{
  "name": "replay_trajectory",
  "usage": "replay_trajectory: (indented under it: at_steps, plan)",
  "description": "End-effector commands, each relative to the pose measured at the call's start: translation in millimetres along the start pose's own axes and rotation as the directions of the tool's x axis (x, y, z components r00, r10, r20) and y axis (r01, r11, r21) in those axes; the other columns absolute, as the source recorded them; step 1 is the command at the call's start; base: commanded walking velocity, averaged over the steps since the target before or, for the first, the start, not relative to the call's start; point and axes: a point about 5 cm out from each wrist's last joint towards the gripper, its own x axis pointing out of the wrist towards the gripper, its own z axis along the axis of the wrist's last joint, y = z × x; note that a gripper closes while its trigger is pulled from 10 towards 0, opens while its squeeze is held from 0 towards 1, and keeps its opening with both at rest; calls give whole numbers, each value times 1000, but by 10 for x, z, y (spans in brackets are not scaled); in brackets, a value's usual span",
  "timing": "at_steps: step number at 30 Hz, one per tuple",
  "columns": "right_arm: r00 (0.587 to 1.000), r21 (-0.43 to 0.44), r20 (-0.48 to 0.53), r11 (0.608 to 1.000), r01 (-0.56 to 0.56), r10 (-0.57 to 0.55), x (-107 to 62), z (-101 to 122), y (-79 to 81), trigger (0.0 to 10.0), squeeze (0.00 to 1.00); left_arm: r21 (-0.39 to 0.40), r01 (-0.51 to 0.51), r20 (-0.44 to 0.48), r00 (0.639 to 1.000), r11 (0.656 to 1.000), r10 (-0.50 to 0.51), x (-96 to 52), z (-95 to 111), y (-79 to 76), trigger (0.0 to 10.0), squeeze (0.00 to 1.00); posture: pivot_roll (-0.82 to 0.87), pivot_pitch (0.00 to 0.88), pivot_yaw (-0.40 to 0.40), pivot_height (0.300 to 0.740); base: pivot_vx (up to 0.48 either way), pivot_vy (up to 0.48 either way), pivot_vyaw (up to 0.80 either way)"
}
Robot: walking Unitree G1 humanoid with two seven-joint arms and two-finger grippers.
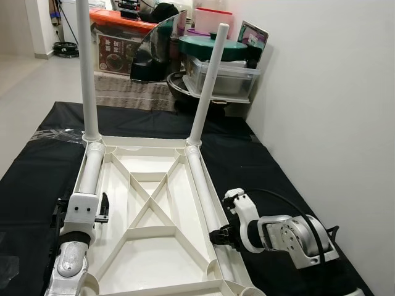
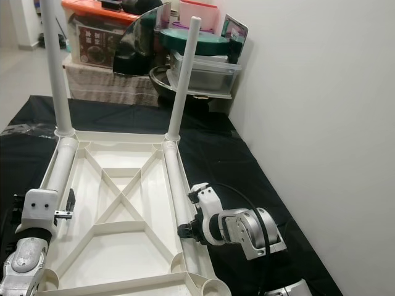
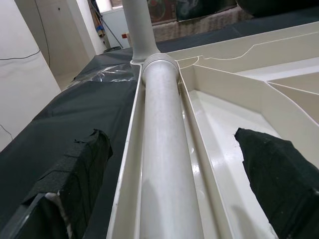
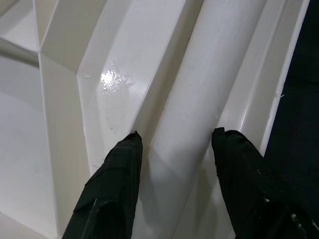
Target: Building children table
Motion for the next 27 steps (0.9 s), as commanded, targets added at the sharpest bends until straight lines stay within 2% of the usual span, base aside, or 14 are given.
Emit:
replay_trajectory:
  at_steps: [1, 3, 4, 11, 21, 22, 23, 24, 25, 27]
  plan:
    - [962, 112, -268, 990, 89, -56, 151, -546, -155, 10000, 1000, 20, 25, -59, 998, 1000, -23, -29, -113, -37, 10000, 0, -8, 0, -168, 740, 0, 0, 0]
    - [956, 99, -290, 992, 82, -50, 148, -574, -148, 10000, 1000, 20, 25, -59, 998, 999, -23, -31, -112, -39, 10000, 0, -9, 0, -169, 740, 0, 0, 0]
    - [951, 94, -304, 992, 82, -50, 149, -600, -146, 10000, 0, 21, 25, -59, 998, 999, -24, -33, -114, -40, 10000, 0, -10, 0, -169, 740, 0, 0, 0]
    - [943, 113, -331, 991, 71, -30, 158, -655, -122, 10000, 0, 22, 24, -61, 998, 999, -22, -35, -117, -39, 10000, 0, -9, 0, -172, 740, 0, 0, 0]
    - [928, 94, -372, 994, 57, -18, 203, -789, -101, 10000, 0, 25, 22, -60, 998, 999, -20, -33, -117, -36, 10000, 0, -7, 0, -174, 740, 0, 0, 0]
    - [927, 99, -374, 994, 52, -11, 209, -793, -97, 4941, 0, 25, 21, -60, 998, 999, -20, -34, -117, -36, 10000, 0, -6, 0, -174, 740, 0, 0, 0]
    - [927, 105, -375, 993, 46, -4, 214, -795, -92, 2196, 0, 25, 21, -60, 998, 999, -19, -35, -117, -35, 10000, 0, -4, 0, -174, 740, 0, 0, 0]
    - [927, 105, -375, 993, 46, -4, 214, -795, -92, 2196, 0, 25, 21, -60, 998, 999, -19, -35, -117, -35, 10000, 0, -4, 0, -174, 740, 0, 0, 0]
    - [927, 114, -376, 993, 43, 3, 219, -799, -89, 0, 0, 26, 21, -60, 998, 999, -19, -36, -117, -34, 10000, 0, -3, 0, -175, 740, 0, 0, 0]
    - [926, 123, -378, 992, 41, 9, 224, -808, -86, 0, 0, 26, 20, -60, 998, 999, -19, -36, -117, -34, 10000, 0, -3, 0, -175, 740, 0, 0, 0]
